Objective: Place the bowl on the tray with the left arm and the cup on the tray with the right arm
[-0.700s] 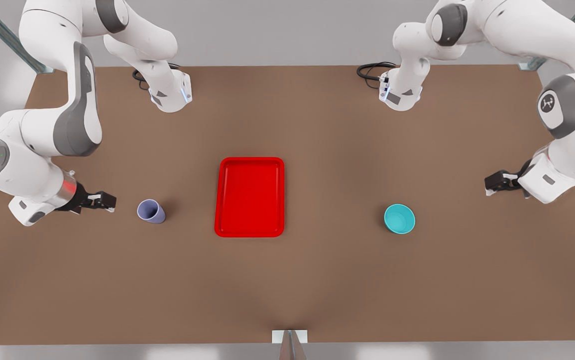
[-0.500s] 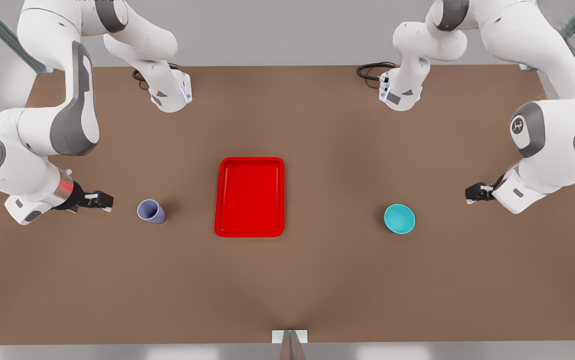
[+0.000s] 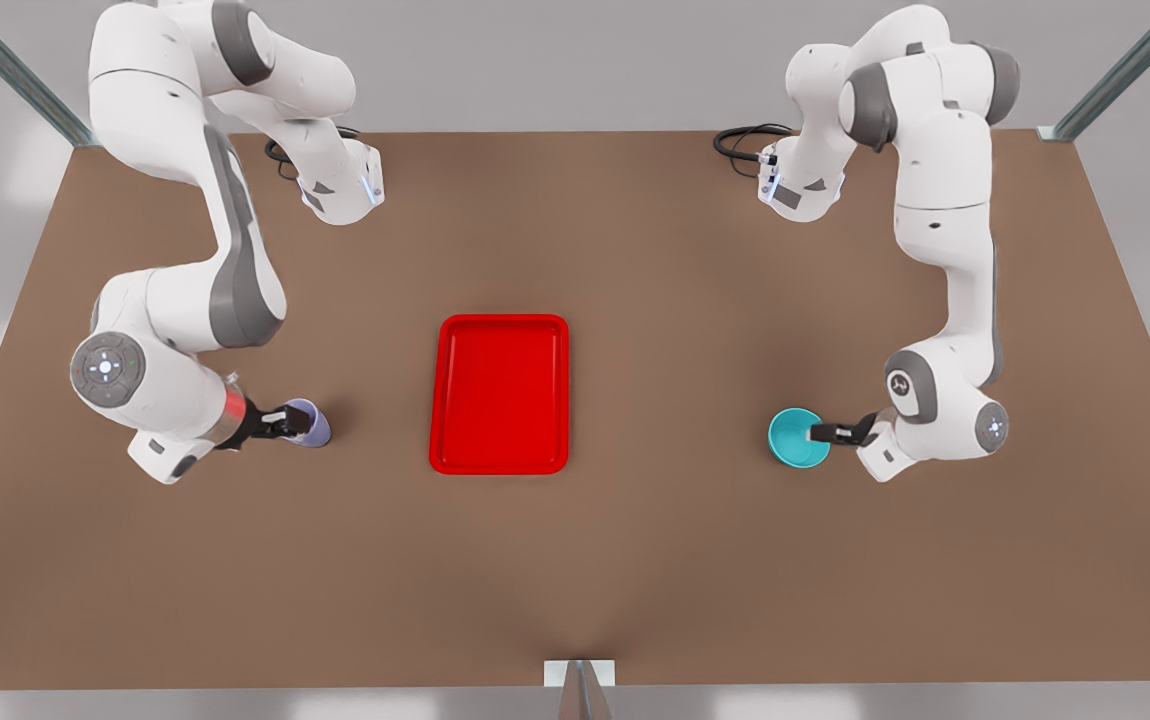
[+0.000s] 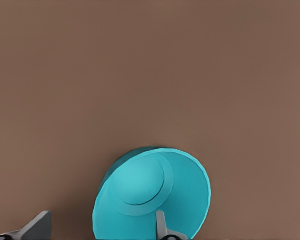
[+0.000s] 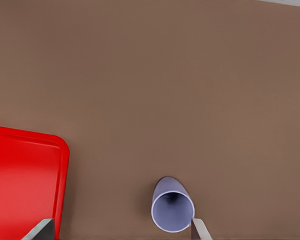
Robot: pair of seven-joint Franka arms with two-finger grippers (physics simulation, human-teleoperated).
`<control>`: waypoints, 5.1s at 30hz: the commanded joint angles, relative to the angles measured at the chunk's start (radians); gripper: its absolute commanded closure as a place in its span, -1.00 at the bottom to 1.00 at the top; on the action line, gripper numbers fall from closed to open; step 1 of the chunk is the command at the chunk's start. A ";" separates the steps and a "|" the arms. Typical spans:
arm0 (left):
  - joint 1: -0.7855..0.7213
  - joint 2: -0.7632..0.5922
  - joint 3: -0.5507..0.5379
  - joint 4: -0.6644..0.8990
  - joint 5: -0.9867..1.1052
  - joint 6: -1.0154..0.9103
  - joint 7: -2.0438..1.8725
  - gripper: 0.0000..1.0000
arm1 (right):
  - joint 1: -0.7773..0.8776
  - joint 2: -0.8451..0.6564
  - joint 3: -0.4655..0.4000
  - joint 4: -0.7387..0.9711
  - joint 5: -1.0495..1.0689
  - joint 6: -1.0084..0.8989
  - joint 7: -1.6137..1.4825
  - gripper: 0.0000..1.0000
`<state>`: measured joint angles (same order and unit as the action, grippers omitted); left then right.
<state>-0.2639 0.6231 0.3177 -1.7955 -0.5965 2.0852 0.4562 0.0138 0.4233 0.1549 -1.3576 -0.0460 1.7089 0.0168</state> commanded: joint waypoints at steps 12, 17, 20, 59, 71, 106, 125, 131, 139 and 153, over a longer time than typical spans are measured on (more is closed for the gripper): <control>-0.001 0.044 -0.009 0.007 -0.040 0.033 -0.027 0.15 | 0.002 0.005 -0.001 0.000 -0.002 0.000 -0.004 -1.00; -0.001 0.043 -0.008 0.007 -0.039 0.032 -0.045 0.57 | 0.005 0.005 -0.001 0.000 -0.003 0.000 -0.001 -1.00; -0.001 0.044 -0.008 0.007 -0.039 0.032 -0.073 0.57 | 0.002 0.005 -0.001 0.000 -0.003 0.000 -0.003 -1.00; -0.710 0.268 -0.052 0.489 -0.032 0.245 -1.614 -1.00 | -0.166 -0.066 0.000 -0.563 -0.132 0.397 -0.089 -1.00; -0.431 -0.045 0.566 0.786 0.230 -0.869 -0.402 -1.00 | -0.176 0.008 0.000 -0.571 -0.130 0.407 -0.084 -1.00; -0.123 -0.407 -0.106 0.410 0.656 -0.689 -0.462 -1.00 | -0.127 0.061 0.002 -0.468 -0.127 0.276 -0.043 0.57; -0.123 -0.390 -0.104 0.407 0.656 -0.703 -0.462 -1.00 | 0.025 0.026 0.434 -0.434 -0.117 0.327 0.655 0.57; -0.124 -0.390 -0.104 0.404 0.656 -0.714 -0.462 -1.00 | 0.002 -0.063 0.433 -0.664 -0.083 0.482 0.666 0.57; -0.124 -0.381 -0.104 0.404 0.656 -0.714 -0.462 -1.00 | 0.017 -0.071 0.433 -0.805 -0.046 0.658 0.687 0.57; -0.126 -0.381 -0.104 0.403 0.656 -0.715 -0.468 -1.00 | 0.006 -0.071 0.431 -0.825 -0.048 0.695 0.686 -1.00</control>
<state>-0.3897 0.2423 0.2131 -1.3929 0.0597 1.3684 -0.0123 0.0170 0.3529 0.5860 -2.1804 -0.0930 2.3989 0.6983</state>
